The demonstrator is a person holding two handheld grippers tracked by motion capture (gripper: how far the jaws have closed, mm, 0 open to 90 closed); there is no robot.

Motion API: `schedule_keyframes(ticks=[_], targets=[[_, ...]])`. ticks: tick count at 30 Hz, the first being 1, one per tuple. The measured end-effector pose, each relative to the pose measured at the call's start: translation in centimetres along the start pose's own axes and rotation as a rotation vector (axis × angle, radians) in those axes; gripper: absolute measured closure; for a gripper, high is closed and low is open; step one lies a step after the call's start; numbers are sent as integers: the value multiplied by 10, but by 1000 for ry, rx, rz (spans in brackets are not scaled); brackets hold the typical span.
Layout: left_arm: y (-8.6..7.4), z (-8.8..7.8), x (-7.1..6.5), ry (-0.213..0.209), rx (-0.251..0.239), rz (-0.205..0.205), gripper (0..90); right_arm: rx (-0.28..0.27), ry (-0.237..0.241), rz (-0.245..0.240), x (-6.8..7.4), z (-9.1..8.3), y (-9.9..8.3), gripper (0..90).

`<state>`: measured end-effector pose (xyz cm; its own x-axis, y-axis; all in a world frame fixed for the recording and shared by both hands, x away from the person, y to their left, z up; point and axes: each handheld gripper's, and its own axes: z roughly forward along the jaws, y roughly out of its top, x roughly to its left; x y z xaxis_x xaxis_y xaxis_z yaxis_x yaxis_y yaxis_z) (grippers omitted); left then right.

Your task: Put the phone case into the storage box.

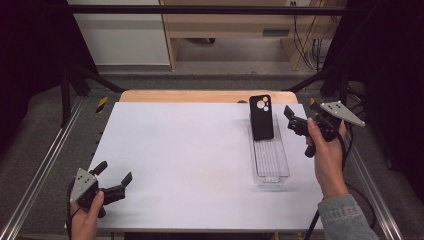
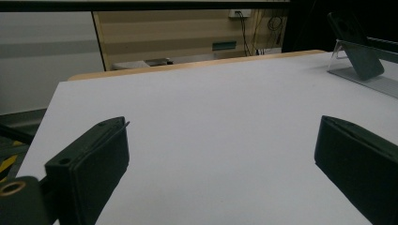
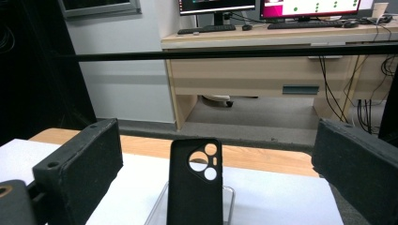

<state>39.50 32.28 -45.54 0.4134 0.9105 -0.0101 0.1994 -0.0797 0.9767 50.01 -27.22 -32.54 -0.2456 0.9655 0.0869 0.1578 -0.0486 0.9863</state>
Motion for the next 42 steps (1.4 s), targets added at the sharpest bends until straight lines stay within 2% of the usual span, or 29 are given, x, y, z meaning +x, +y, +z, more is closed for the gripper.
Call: schedule_keyframes(ticks=[6,27,39,42], targets=[[0,-1,1,3,-1,1,36,-1,-3,3,-7,-8,-3,30],[0,-1,0,2,0,2,36,-61,-19,-59,-18,-35,-14,29],[0,-1,0,3,-1,2,36,-78,-24,-70,-23,-51,-22,36],[0,-1,0,2,-1,3,36,-63,-23,-70,-24,-55,-23,37]])
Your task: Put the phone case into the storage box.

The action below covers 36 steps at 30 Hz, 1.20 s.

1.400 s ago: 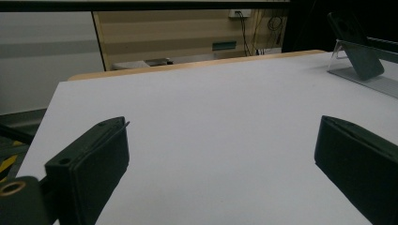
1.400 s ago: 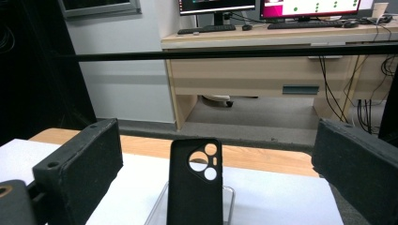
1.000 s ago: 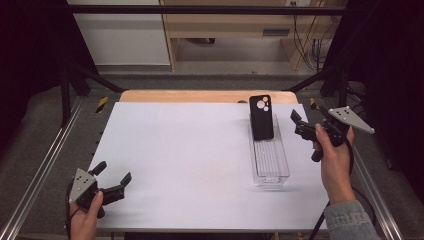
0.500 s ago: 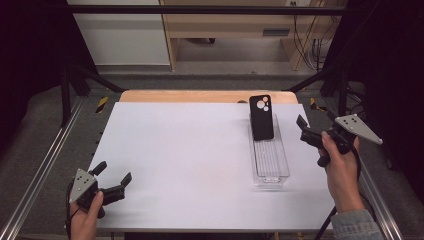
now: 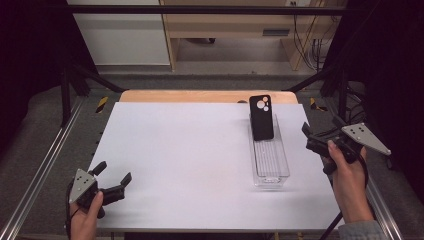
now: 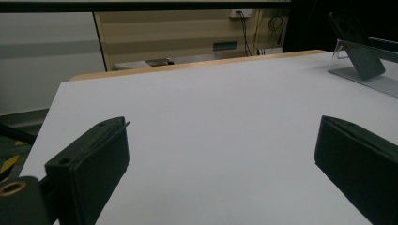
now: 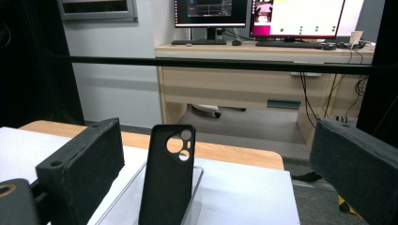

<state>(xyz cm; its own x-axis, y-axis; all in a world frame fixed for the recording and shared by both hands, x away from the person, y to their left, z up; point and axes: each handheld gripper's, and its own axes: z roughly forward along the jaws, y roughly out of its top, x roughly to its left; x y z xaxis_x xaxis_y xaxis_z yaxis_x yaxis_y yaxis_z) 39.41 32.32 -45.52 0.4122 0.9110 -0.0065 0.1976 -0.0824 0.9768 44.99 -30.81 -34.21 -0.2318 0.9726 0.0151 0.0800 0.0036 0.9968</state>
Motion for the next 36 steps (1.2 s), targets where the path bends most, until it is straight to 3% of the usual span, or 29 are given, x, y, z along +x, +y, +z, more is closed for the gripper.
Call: schedule_keyframes(ticks=[10,25,36], targets=[[0,0,0,-1,0,2,36,-10,16,4,5,-12,-8,72],[0,0,-1,-4,0,3,36,16,53,-41,9,-29,-23,29],[0,0,-2,-10,-1,9,36,26,61,-43,12,-42,-41,29]])
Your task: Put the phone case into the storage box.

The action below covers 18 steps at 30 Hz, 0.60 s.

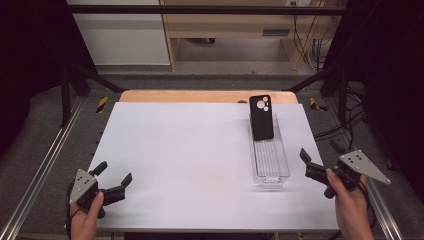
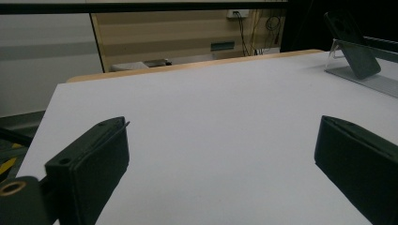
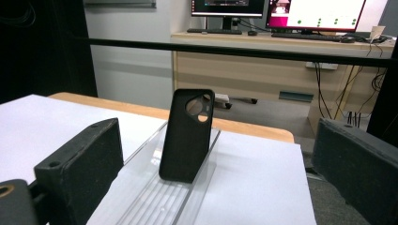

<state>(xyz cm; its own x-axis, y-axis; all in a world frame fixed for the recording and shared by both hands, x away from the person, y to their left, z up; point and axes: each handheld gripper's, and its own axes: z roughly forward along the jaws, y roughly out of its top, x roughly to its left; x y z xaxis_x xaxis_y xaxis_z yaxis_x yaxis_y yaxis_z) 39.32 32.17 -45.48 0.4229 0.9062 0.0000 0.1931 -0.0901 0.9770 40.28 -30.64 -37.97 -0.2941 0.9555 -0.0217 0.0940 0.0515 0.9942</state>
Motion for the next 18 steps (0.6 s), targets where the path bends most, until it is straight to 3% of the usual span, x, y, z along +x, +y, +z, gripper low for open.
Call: schedule_keyframes(ticks=[8,10,14,18], targets=[[0,0,-2,-6,0,7,36,10,25,-2,5,-5,-13,35],[0,-1,-2,-10,1,10,36,21,47,9,6,-5,-15,39],[0,-2,-2,-12,-3,9,36,17,70,-16,10,-7,-23,57],[0,-4,-2,-12,-4,13,36,49,122,5,16,-7,-34,66]])
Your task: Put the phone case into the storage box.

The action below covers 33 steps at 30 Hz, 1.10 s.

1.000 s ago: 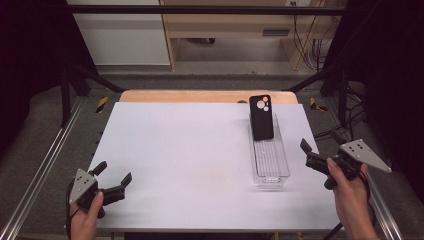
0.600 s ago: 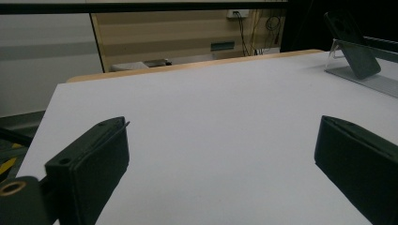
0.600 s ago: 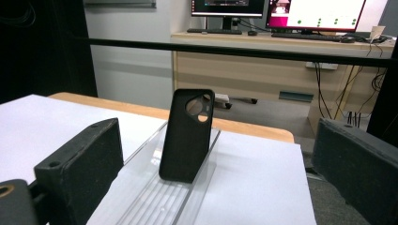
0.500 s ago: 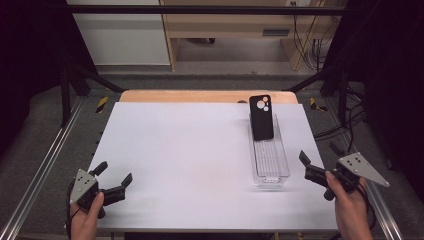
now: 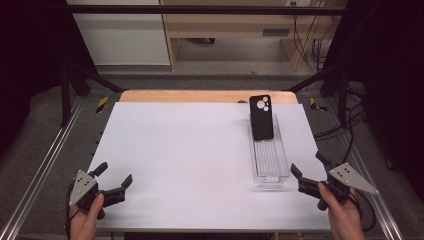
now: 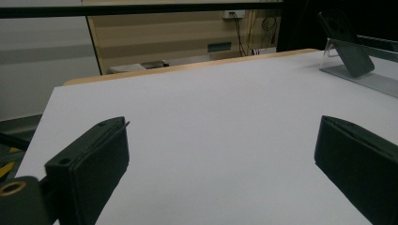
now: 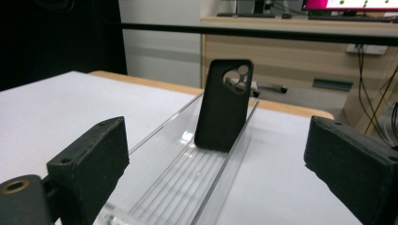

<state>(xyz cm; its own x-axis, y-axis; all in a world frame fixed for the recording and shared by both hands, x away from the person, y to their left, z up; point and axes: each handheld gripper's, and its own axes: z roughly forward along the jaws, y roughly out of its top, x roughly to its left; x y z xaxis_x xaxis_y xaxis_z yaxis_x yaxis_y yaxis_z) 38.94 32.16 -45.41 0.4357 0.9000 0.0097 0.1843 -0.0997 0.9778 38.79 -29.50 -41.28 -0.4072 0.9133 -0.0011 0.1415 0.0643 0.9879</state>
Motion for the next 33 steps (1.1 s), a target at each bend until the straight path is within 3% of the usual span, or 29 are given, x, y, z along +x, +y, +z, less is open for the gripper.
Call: schedule_keyframes(ticks=[18,33], targets=[[-1,-3,0,-7,-1,4,35,10,41,-15,18,4,-19,45],[-1,-3,-1,-21,-2,9,36,11,83,-32,38,17,-15,32]])
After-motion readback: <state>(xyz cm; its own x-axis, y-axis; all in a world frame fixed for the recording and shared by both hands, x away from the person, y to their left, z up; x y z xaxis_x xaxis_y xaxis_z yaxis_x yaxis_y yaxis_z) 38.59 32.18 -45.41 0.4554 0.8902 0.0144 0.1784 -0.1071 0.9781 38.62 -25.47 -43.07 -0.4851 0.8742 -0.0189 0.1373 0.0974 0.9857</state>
